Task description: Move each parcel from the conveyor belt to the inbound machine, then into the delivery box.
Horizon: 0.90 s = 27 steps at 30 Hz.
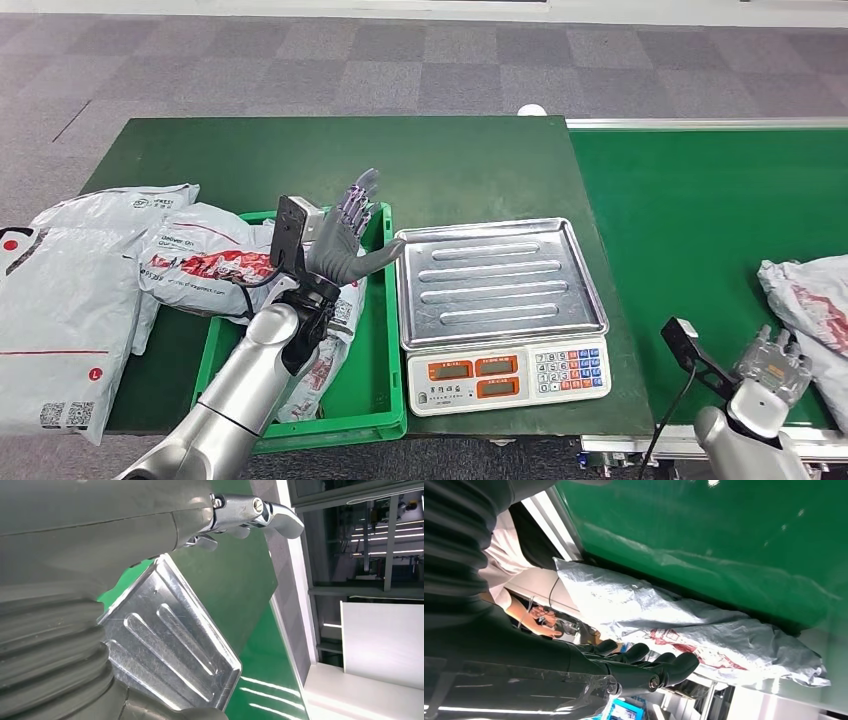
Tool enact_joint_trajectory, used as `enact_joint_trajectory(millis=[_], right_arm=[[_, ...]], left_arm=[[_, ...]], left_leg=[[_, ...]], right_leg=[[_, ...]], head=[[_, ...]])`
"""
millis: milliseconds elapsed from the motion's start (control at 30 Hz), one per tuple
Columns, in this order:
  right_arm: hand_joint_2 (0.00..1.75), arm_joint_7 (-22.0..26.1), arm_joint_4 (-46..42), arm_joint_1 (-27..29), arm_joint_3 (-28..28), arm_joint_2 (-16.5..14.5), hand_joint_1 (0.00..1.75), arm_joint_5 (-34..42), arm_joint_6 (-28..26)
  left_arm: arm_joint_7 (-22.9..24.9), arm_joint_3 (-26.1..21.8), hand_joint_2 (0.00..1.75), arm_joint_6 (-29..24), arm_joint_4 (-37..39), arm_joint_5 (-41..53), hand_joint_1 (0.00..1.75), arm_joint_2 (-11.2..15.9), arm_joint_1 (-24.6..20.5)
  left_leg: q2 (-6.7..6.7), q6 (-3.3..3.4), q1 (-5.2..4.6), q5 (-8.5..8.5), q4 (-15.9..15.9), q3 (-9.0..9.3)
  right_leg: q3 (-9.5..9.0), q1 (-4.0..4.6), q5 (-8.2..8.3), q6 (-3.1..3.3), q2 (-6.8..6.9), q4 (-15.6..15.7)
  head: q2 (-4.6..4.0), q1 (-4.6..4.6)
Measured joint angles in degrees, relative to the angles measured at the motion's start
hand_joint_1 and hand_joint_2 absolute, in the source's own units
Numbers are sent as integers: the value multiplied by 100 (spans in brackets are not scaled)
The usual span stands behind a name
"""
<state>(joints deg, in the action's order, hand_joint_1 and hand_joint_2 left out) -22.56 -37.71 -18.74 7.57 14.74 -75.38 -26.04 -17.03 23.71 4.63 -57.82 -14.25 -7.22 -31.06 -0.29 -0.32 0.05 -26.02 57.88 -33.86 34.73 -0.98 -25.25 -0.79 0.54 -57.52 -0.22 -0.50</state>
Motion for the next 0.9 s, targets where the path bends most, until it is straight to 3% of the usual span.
enact_joint_trajectory(millis=[333,600,900], right_arm=[[175,33,-53,40,50,-18,0,-40,28],[175,130,-577,343,344,-98,0,-122,271],[175,140,-1923,1042,876,-294,0,-462,722]], left_arm=[[12,-1,175,0,-2,7,0,1,7],[71,-1,175,-6,-37,102,0,-6,126],[96,-92,175,48,-98,332,0,-62,314]], left_leg=[[0,0,0,0,0,0],[0,0,0,0,0,0],[-1,2,0,-2,0,-1]], right_leg=[[0,0,0,0,0,0],[1,0,-1,-1,0,0],[2,0,-5,-2,3,1]], head=[[0,0],[0,0],[0,0]])
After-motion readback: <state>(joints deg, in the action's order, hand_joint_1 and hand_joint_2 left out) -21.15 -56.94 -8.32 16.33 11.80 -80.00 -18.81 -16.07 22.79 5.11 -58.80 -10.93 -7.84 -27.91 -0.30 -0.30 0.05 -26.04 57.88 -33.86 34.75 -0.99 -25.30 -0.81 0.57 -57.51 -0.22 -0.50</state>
